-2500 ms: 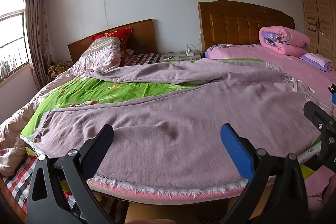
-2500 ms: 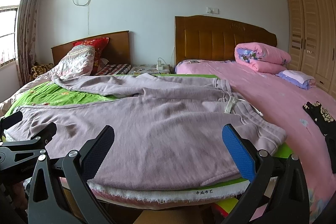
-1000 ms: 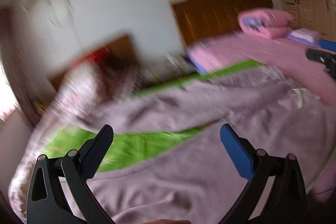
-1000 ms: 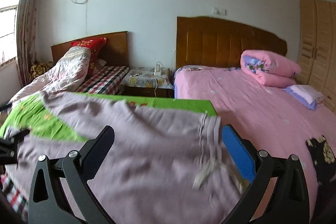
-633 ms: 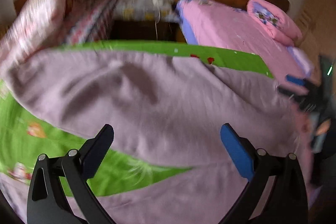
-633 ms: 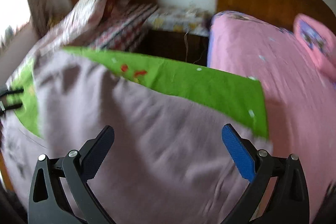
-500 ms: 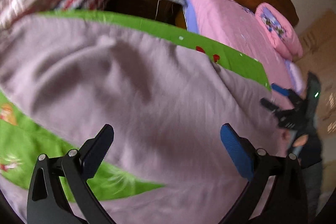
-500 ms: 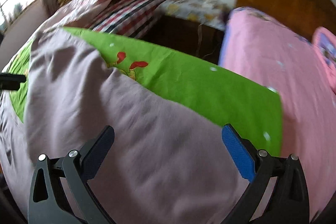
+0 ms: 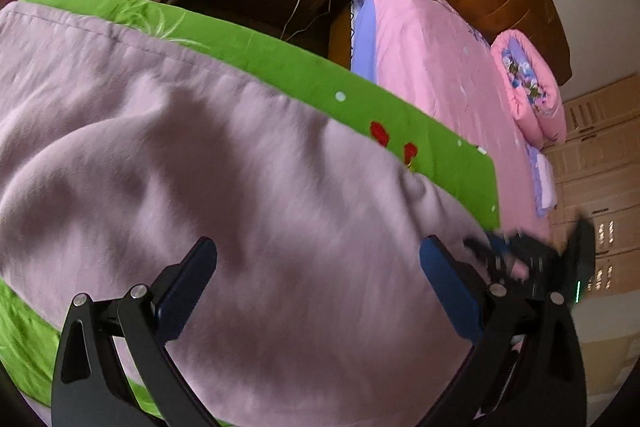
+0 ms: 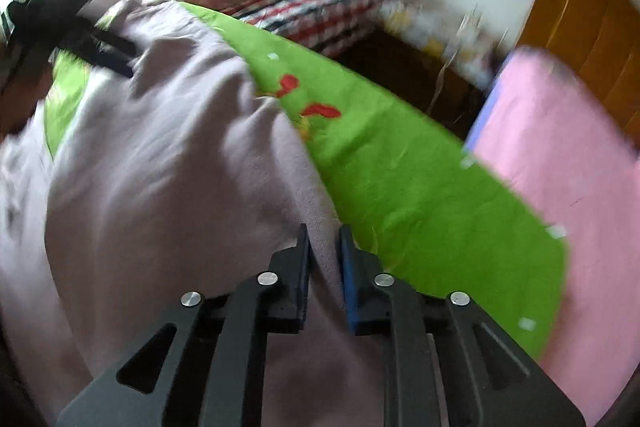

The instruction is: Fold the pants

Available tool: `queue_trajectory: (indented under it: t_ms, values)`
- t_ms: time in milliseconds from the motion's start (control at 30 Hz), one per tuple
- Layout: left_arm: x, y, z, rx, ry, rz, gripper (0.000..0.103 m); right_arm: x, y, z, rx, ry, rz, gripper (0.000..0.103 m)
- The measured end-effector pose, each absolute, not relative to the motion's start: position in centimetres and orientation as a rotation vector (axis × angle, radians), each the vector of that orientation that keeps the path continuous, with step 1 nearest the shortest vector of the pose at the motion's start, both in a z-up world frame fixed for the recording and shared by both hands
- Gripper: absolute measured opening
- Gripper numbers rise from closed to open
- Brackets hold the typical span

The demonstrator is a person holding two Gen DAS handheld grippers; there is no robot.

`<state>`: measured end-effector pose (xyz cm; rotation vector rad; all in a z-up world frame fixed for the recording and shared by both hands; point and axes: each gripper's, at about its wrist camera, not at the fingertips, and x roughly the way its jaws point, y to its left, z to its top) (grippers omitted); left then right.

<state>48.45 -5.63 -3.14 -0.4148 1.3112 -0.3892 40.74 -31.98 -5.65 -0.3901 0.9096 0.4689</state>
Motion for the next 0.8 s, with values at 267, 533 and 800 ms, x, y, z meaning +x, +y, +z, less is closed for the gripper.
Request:
queue_trajectory:
  t_ms: [267,533,800]
  values:
    - [48.5,-6.6,-2.0,-0.538,1.314,-0.381,0.101,25.4,-27.3,-1.0,-0.572,0.569,0.299,0.013]
    - [39.0,-3.4,0.1,-0.541,1.122,-0.397,0.005,20.2,-25.3,-3.6,-0.533,0.558,0.204,0.012]
    - [20.1,-1.6,0.9,-0.302,0.869,-0.470,0.042,12.0,-26.8,-2.7,-0.221,0.585,0.256,0.092]
